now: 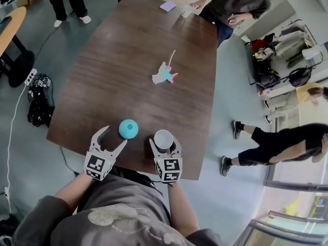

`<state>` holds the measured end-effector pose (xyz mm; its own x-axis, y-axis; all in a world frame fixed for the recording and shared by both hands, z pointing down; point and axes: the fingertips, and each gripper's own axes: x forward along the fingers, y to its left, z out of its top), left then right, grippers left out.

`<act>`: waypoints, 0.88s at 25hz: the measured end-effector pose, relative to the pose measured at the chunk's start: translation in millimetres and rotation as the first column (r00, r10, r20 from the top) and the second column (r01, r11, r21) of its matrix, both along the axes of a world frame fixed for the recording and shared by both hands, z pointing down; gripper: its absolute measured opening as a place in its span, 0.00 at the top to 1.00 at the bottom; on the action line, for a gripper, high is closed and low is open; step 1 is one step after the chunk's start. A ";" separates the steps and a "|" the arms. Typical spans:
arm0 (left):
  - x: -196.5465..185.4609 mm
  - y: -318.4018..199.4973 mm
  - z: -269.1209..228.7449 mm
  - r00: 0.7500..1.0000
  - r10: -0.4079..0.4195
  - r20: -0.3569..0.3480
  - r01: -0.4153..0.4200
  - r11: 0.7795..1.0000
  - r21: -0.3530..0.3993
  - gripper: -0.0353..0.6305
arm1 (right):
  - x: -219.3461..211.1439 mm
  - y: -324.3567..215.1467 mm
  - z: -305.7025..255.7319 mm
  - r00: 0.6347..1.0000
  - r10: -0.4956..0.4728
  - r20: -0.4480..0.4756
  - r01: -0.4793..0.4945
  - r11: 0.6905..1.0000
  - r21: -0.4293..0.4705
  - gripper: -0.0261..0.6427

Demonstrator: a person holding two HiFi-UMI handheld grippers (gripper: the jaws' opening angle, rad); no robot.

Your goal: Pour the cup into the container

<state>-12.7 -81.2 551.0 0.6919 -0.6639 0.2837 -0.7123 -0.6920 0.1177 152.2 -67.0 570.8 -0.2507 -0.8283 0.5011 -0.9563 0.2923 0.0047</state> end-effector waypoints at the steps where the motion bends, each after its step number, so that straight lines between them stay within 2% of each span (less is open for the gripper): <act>1: -1.4 -0.4 1.3 1.000 -0.008 0.007 0.008 1.000 -0.003 0.47 | -0.8 0.3 2.2 1.000 -0.003 0.000 0.003 1.000 0.000 0.51; 6: -1.5 -2.0 -2.4 1.000 -0.011 0.029 0.012 1.000 -0.008 0.61 | -0.4 -0.9 8.8 1.000 -0.004 0.003 0.004 1.000 0.004 0.51; 9: -5.8 -4.8 -4.3 0.998 -0.043 0.036 0.043 0.999 -0.001 0.75 | -0.6 -2.3 11.8 1.000 -0.004 0.007 0.004 1.000 0.009 0.51; 15: -7.7 -7.1 -7.5 0.998 -0.058 0.036 0.058 0.998 0.011 0.77 | -1.5 -1.5 16.0 1.000 -0.012 0.002 0.012 1.000 0.009 0.51; 20: -17.9 -9.6 -6.8 0.992 -0.119 0.052 0.118 0.993 0.016 0.94 | 0.0 -2.0 20.0 1.000 -0.009 0.010 0.009 1.000 0.006 0.51; 22: -18.9 -10.5 -7.7 0.991 -0.125 0.052 0.125 0.992 0.017 0.94 | 0.4 -3.0 19.8 1.000 -0.006 0.024 0.006 1.000 0.012 0.51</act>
<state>-31.6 -91.7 543.3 0.5876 -0.7484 0.3077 -0.7982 -0.5984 0.0688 152.6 -70.0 590.6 -0.2676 -0.8324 0.4853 -0.9544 0.2981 -0.0150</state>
